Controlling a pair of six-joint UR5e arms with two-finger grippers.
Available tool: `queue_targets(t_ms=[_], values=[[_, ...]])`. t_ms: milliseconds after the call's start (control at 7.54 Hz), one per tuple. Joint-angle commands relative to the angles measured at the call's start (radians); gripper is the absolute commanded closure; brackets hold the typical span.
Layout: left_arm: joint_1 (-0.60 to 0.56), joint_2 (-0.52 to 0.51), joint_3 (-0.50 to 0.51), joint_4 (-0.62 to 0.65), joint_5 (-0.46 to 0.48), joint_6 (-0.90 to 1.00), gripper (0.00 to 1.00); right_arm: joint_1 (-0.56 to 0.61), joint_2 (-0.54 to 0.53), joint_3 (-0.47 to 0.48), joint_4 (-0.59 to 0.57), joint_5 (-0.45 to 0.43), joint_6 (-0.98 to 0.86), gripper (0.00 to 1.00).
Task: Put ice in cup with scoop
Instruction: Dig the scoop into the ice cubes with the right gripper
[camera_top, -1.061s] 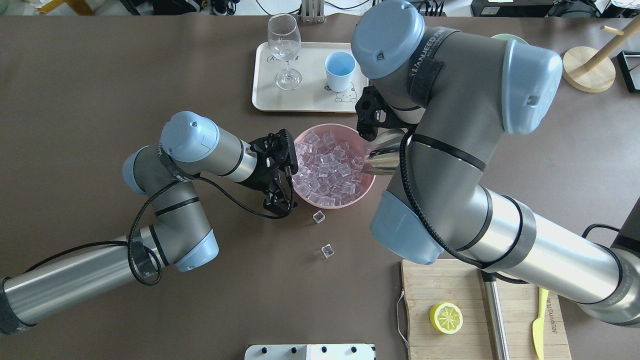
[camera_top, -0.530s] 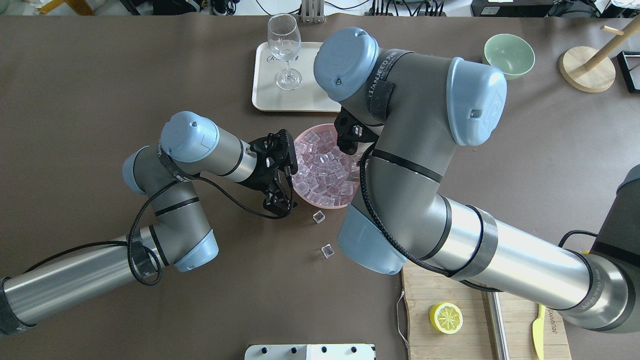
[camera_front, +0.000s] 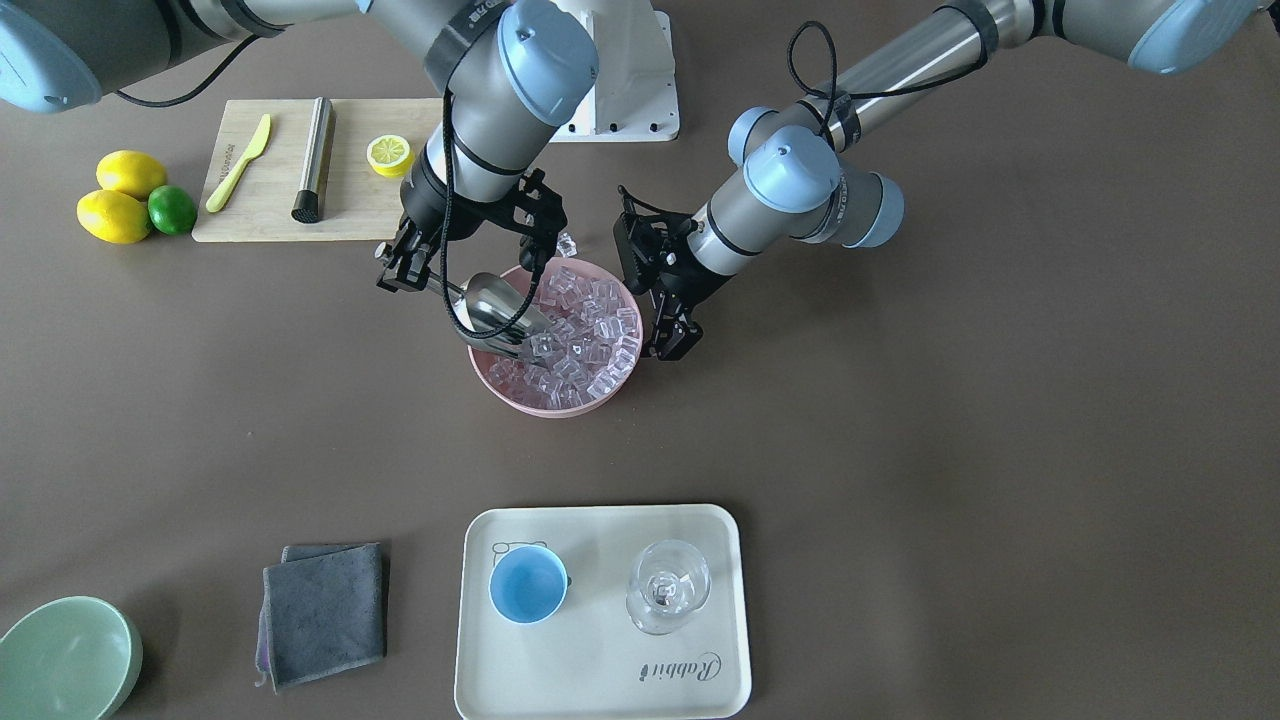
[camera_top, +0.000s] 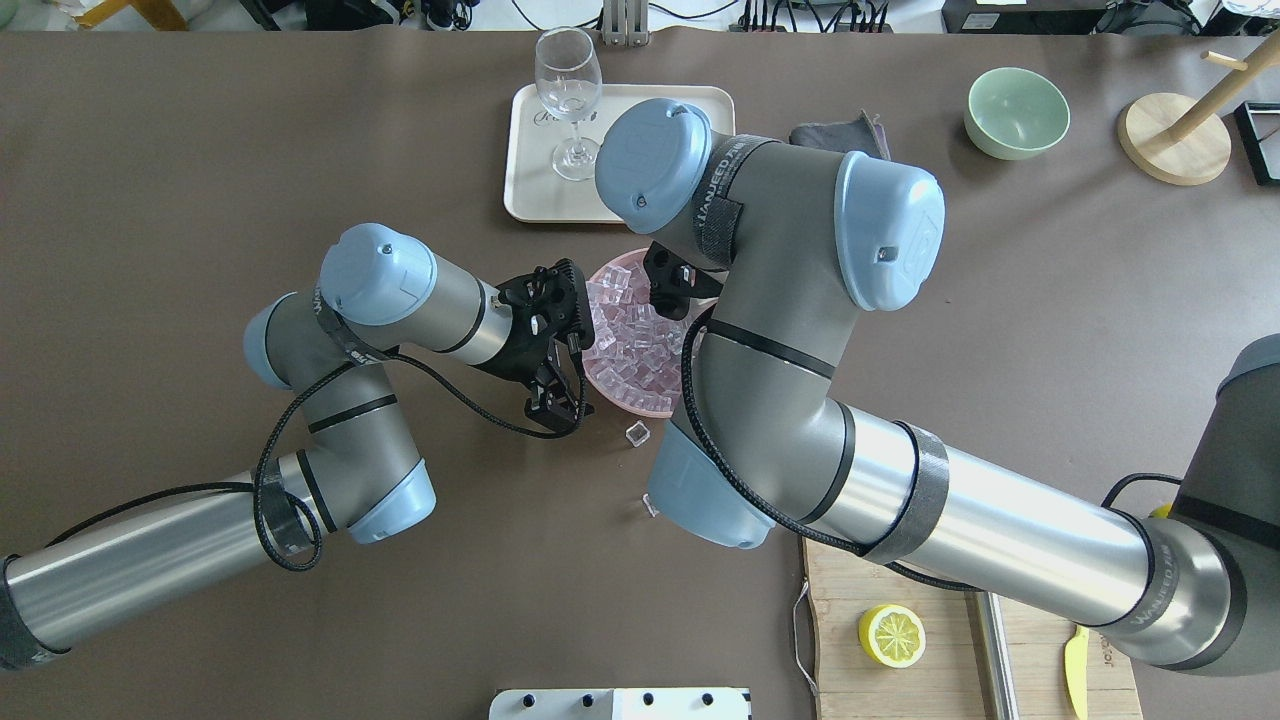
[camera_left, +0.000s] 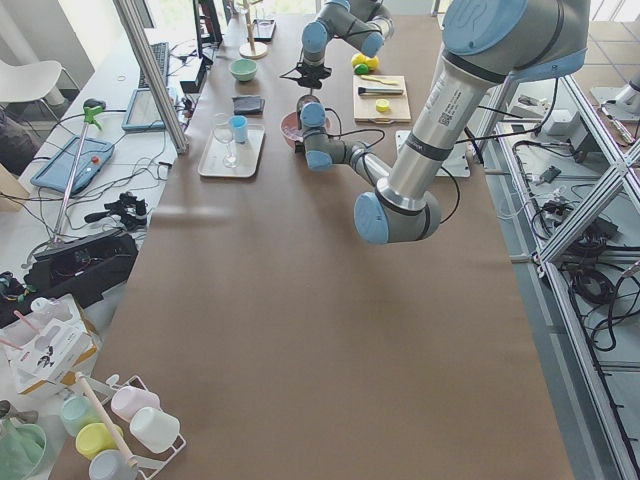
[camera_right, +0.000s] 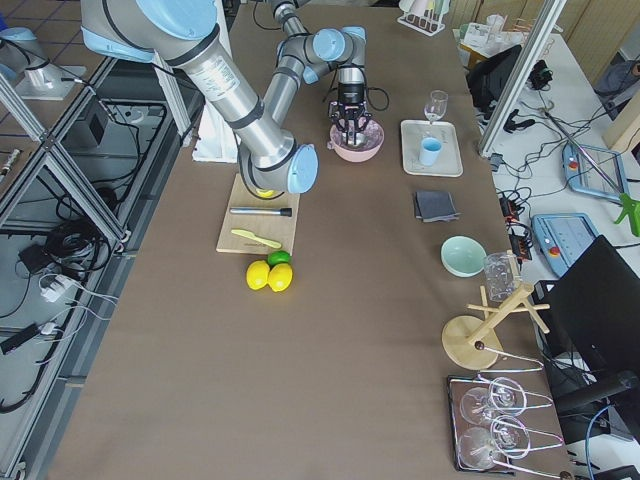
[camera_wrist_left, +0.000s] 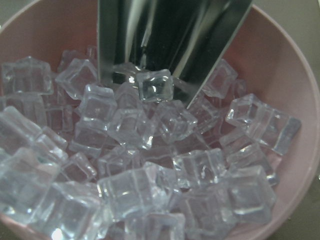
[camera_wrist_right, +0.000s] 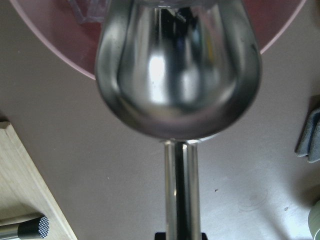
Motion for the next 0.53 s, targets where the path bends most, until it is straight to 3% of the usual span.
queue_targets(t_ms=[0, 398], values=[[0.0, 0.001, 0.0, -0.004, 0.0, 0.0, 0.01, -0.001, -0.069, 0.021, 0.127, 0.006, 0.002, 1.0], [0.0, 0.002, 0.0, -0.01, 0.0, 0.0, 0.01, -0.001, -0.188, 0.093, 0.3, 0.029, 0.006, 1.0]])
